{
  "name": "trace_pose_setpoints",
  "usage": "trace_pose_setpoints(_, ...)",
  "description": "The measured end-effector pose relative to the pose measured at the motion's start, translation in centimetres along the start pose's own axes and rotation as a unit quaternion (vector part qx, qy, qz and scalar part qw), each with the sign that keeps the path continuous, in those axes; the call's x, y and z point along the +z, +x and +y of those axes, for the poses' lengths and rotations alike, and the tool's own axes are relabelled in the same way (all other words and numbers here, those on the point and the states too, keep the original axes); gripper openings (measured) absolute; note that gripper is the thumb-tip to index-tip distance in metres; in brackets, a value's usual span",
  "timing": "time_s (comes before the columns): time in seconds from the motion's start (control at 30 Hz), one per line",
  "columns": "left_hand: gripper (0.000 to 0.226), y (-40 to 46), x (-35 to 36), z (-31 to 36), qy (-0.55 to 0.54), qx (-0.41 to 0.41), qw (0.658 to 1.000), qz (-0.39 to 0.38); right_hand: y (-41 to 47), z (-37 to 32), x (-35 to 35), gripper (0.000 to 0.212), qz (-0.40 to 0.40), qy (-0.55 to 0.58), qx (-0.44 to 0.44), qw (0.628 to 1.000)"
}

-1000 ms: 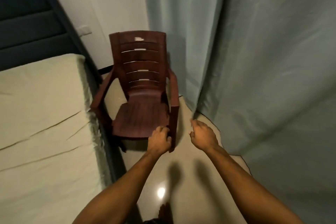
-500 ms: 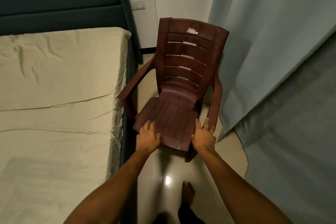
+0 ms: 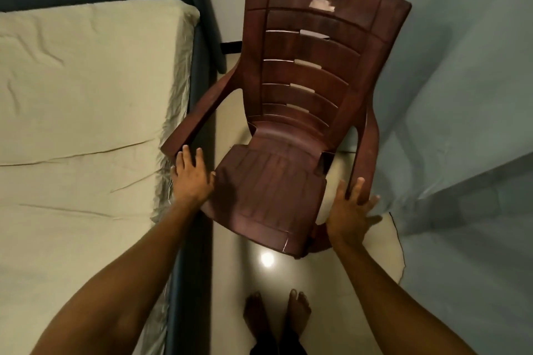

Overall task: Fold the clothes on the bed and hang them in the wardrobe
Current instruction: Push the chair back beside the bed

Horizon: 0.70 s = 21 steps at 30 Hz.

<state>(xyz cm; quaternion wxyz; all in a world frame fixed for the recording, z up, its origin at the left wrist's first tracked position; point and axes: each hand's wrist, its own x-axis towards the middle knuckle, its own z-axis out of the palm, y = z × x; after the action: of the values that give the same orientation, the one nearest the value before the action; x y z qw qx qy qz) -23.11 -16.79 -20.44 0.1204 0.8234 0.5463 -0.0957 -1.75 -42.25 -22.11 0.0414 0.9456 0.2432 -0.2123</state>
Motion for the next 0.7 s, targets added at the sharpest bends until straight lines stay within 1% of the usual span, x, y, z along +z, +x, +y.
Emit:
trace_pose_setpoints(0.07,0.076,2.3,0.2,-0.7,-0.005,-0.019,1.000,0.004,0.6,0.5,1.2,0.095,-0.003,0.004,0.002,1.000)
trace_pose_setpoints(0.27,0.071,8.2,0.8,-2.1,0.008,-0.058,0.998,0.030,1.4,1.1,3.3,0.077,0.104,0.027,-0.039,0.993)
trace_pose_setpoints(0.4,0.066,10.7,0.2,-3.1,-0.008,-0.069,0.997,0.027,3.2,2.4,3.1,0.071,0.119,0.030,-0.070,0.990)
trace_pose_setpoints(0.5,0.058,10.6,0.1,-3.7,-0.005,-0.077,0.997,0.032,6.1,3.2,1.6,0.060,0.125,0.048,-0.077,0.988)
trace_pose_setpoints(0.6,0.052,8.9,1.2,-4.0,-0.005,-0.072,0.996,0.053,9.1,4.0,0.3,0.052,0.156,-0.009,-0.129,0.979)
trace_pose_setpoints(0.7,0.053,7.0,2.3,-4.2,-0.011,-0.043,0.997,0.060,13.0,4.3,-1.7,0.045,0.150,-0.047,-0.133,0.978)
